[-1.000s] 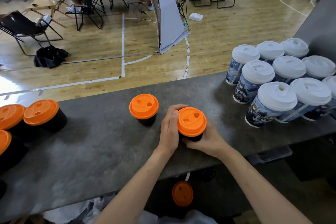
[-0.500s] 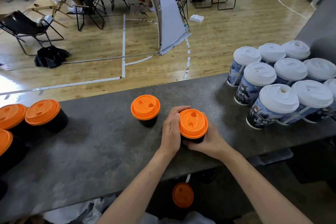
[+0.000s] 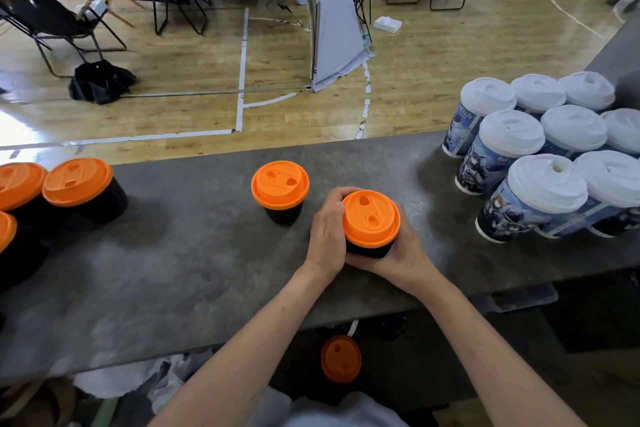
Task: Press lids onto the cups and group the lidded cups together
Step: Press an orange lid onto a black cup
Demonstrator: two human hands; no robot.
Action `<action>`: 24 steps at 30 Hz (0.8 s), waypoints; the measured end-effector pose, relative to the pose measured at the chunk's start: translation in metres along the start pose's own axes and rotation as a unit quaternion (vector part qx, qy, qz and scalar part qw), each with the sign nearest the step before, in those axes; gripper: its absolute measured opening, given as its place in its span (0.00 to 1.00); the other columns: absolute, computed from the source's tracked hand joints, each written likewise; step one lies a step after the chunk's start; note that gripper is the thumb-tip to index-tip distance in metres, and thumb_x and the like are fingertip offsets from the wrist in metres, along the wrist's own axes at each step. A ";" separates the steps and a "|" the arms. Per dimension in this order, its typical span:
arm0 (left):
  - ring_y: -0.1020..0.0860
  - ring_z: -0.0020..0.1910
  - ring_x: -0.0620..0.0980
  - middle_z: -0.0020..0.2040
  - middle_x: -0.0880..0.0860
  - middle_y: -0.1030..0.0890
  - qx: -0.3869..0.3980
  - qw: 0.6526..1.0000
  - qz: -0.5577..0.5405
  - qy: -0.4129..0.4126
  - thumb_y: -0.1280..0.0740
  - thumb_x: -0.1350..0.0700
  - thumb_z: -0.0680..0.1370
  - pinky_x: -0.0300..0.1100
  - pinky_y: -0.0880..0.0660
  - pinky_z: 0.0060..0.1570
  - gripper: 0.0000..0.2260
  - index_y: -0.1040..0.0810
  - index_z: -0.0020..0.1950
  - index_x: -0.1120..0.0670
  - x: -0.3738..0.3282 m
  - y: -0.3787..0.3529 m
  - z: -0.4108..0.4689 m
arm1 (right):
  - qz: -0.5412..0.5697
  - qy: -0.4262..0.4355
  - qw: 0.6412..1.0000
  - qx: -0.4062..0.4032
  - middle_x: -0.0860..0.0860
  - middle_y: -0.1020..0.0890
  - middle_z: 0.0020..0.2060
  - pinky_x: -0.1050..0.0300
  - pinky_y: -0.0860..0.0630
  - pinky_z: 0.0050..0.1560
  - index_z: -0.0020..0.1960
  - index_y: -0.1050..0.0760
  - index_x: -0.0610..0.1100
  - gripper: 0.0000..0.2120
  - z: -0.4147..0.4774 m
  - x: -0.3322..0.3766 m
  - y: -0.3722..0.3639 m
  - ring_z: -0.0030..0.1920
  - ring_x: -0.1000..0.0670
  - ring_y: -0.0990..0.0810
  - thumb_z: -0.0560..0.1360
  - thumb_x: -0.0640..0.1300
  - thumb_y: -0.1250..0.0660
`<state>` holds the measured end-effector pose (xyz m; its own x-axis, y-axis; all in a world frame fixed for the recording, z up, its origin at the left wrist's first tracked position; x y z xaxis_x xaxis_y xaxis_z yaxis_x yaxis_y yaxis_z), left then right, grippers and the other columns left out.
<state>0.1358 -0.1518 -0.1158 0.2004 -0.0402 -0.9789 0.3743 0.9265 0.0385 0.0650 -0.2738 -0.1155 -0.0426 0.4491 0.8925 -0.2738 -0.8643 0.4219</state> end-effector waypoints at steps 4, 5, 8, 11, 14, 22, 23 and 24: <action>0.19 0.56 0.51 0.53 0.52 0.17 0.002 1.000 -0.001 -0.008 0.47 0.50 0.85 0.47 0.24 0.60 0.18 0.20 0.57 0.56 -0.002 -0.003 -0.002 | -0.009 -0.002 1.000 0.005 0.58 0.22 0.60 0.73 0.30 0.60 0.66 0.32 0.53 0.41 0.001 -0.007 0.002 0.61 0.65 0.24 0.60 0.44 0.14; 0.19 0.56 0.50 0.53 0.53 0.17 0.000 1.000 -0.003 -0.007 0.47 0.50 0.85 0.46 0.24 0.60 0.18 0.20 0.57 0.56 -0.003 -0.003 -0.002 | -0.011 -0.005 1.000 0.010 0.56 0.22 0.60 0.69 0.29 0.62 0.67 0.31 0.50 0.41 0.001 -0.008 0.003 0.61 0.63 0.23 0.60 0.44 0.15; 0.19 0.55 0.49 0.53 0.53 0.16 -0.007 1.000 0.005 -0.004 0.48 0.55 0.84 0.44 0.24 0.57 0.16 0.20 0.56 0.57 -0.003 -0.001 0.001 | -0.008 -0.001 1.000 0.014 0.53 0.20 0.61 0.59 0.26 0.66 0.70 0.30 0.46 0.42 0.003 -0.007 0.002 0.63 0.58 0.22 0.61 0.49 0.16; 0.19 0.55 0.51 0.53 0.54 0.16 -0.012 1.000 0.018 -0.004 0.48 0.56 0.83 0.47 0.24 0.57 0.17 0.21 0.57 0.58 0.002 0.000 0.002 | 0.004 0.004 1.000 0.009 0.54 0.22 0.63 0.65 0.28 0.65 0.71 0.32 0.45 0.44 0.002 -0.005 0.000 0.65 0.59 0.23 0.60 0.50 0.15; 0.19 0.55 0.51 0.53 0.54 0.16 -0.008 1.000 0.017 -0.006 0.48 0.54 0.82 0.51 0.24 0.59 0.16 0.21 0.56 0.56 0.006 -0.001 0.001 | 0.002 0.004 1.000 0.005 0.53 0.21 0.63 0.67 0.29 0.64 0.70 0.31 0.45 0.43 0.001 -0.008 0.000 0.64 0.59 0.24 0.61 0.50 0.15; 0.18 0.57 0.51 0.54 0.54 0.16 0.010 1.000 -0.004 0.006 0.47 0.51 0.85 0.48 0.23 0.60 0.17 0.21 0.58 0.57 -0.001 0.001 -0.003 | -0.002 -0.007 1.000 0.018 0.54 0.20 0.62 0.61 0.28 0.65 0.70 0.29 0.46 0.42 0.002 -0.006 0.001 0.64 0.58 0.23 0.60 0.50 0.15; 0.18 0.56 0.51 0.54 0.54 0.16 0.012 1.000 0.001 0.005 0.48 0.52 0.85 0.48 0.23 0.60 0.17 0.21 0.58 0.56 -0.001 0.000 -0.003 | 0.000 -0.006 1.000 0.015 0.53 0.20 0.62 0.59 0.27 0.65 0.69 0.28 0.47 0.42 0.002 -0.004 0.002 0.64 0.56 0.22 0.60 0.52 0.15; 0.18 0.56 0.51 0.54 0.54 0.17 0.012 1.000 0.005 0.004 0.48 0.52 0.84 0.48 0.23 0.59 0.16 0.21 0.58 0.55 -0.001 -0.001 -0.003 | 0.001 -0.006 1.000 0.008 0.52 0.20 0.62 0.59 0.27 0.64 0.69 0.28 0.47 0.43 0.002 -0.002 0.002 0.64 0.56 0.22 0.59 0.56 0.15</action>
<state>0.1329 -0.1512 -0.1154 0.1971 -0.0279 -0.9800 0.3940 0.9176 0.0531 0.0663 -0.2770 -0.1155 -0.0314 0.4453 0.8948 -0.2577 -0.8686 0.4232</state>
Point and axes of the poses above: each hand's wrist, its own z-axis towards the middle knuckle, its own y-axis out of the back of the hand, x = y × z, the point moved 4 cm from there along z, towards the middle knuckle
